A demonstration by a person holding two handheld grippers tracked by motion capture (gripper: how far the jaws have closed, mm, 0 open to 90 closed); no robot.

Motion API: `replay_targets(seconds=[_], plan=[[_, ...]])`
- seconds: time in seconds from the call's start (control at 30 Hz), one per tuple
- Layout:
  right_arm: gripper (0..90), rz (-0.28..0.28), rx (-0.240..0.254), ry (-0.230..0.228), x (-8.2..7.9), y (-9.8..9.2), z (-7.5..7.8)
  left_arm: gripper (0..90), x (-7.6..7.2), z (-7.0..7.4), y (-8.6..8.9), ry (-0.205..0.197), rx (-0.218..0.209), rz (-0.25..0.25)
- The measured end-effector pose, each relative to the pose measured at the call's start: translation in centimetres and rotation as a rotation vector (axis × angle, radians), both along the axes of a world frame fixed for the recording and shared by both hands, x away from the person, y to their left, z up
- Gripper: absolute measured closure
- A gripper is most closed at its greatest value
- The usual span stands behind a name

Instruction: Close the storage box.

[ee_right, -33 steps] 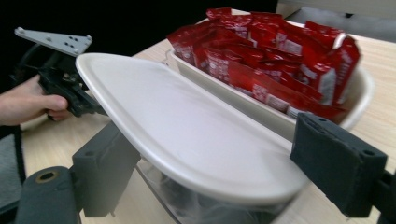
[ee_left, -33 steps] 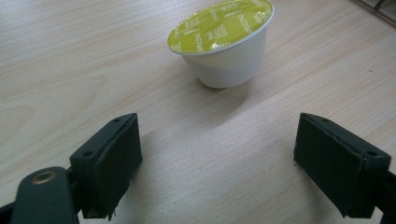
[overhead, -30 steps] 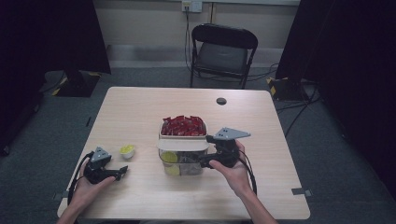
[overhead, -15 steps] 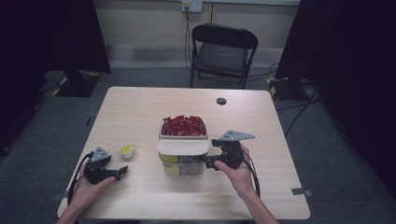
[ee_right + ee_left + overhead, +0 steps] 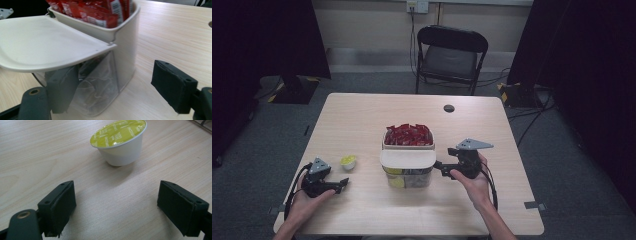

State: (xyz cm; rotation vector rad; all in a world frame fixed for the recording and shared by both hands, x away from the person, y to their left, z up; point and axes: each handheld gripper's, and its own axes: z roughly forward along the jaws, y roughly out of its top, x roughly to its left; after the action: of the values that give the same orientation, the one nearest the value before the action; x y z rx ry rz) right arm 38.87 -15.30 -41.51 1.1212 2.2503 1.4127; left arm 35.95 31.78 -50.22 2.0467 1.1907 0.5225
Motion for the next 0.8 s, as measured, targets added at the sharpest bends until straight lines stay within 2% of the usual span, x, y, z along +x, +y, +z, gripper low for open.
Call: replay_targets(seconds=[0.17, 0.4, 0.63, 0.8], plan=[[21.1, -0.081, 0.002, 0.000, 0.3, -1.2, 0.0, 14.6, 0.0, 0.0, 0.0, 0.000, 0.000, 0.000], [19.1, -0.112, 0.042, -0.012, 0.6, -2.4, 0.2, 14.6, 0.0, 0.0, 0.0, 0.000, 0.000, 0.000], [15.0, -0.154, 0.041, -0.011, 0.9, -3.3, 0.0, 14.6, -0.2, 0.0, 0.2, 0.000, 0.006, 0.005], [14.2, -0.207, 0.014, -0.001, 1.0, -4.3, -0.2, 14.7, -0.3, 0.0, 0.3, 0.003, -0.006, 0.016]])
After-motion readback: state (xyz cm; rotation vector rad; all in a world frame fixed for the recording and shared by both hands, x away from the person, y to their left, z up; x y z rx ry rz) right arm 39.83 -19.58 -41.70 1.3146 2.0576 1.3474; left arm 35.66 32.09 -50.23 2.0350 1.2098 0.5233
